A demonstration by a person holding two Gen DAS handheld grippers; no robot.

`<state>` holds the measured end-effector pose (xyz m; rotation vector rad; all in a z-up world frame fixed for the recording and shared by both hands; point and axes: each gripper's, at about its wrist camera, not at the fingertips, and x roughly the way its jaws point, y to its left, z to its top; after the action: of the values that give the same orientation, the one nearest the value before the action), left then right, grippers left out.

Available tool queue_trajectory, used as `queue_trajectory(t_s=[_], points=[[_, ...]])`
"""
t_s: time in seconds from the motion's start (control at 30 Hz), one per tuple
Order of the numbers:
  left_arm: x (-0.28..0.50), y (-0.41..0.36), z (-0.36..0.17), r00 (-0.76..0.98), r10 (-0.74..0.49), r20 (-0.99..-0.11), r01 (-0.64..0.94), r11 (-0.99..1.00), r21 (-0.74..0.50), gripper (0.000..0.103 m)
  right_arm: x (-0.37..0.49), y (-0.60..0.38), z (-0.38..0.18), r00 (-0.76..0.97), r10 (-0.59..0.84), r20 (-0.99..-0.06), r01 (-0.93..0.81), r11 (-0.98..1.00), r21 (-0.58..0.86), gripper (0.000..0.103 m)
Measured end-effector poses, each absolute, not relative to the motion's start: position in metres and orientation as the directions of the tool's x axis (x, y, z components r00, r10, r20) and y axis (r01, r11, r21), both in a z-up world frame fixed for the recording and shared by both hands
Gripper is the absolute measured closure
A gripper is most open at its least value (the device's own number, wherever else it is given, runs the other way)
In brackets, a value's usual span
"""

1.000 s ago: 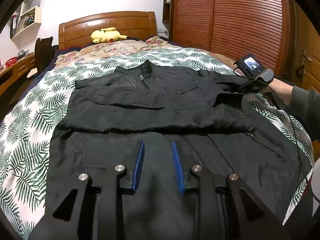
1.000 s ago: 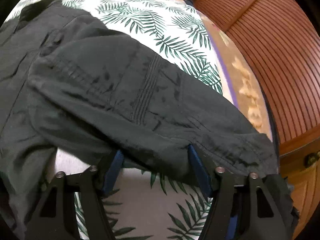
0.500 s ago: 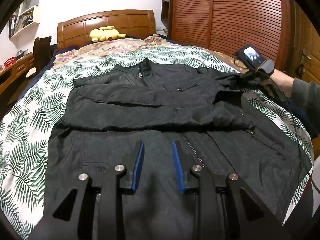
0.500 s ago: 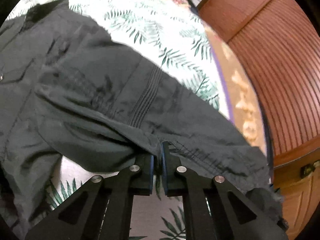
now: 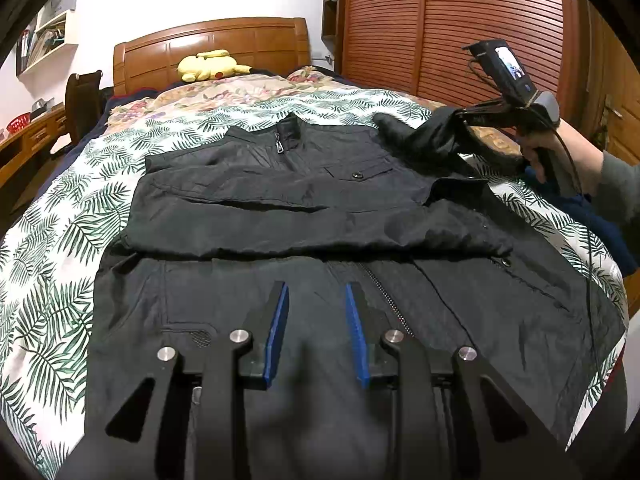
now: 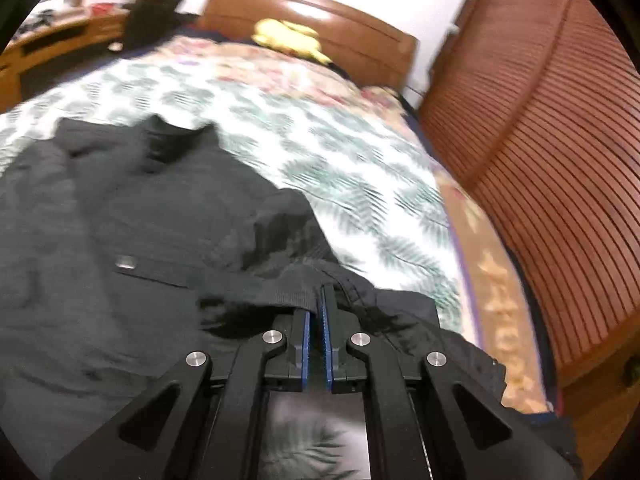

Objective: Fold large clothes

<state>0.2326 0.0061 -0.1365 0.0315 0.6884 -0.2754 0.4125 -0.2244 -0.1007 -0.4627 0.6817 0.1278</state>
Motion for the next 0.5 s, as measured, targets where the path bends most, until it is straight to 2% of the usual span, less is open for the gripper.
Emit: queue_trajectory(t_s=[0.2,0.43,0.5], points=[[0.232,0.006,-0.137,0.738,-0.241,-0.631,0.261,0.963,-0.062,0.076,0.383,-0.179,-0.111,0.739,0.121,-0.663,-0.406,0.865,-0.294,0.100],[0.232,0.007,-0.137,0.738,-0.241,-0.630,0.263,0.963,-0.060,0.076,0.366,-0.174,-0.132,0.678,0.165,-0.716,-0.437,0.874,-0.213,0.100],[0.232,0.006,-0.136,0.739,-0.240,-0.630,0.262,0.963,-0.059,0.075,0.358,-0.182,-0.130,0.677,0.164,-0.717,-0.417,0.889,-0.190,0.096]])
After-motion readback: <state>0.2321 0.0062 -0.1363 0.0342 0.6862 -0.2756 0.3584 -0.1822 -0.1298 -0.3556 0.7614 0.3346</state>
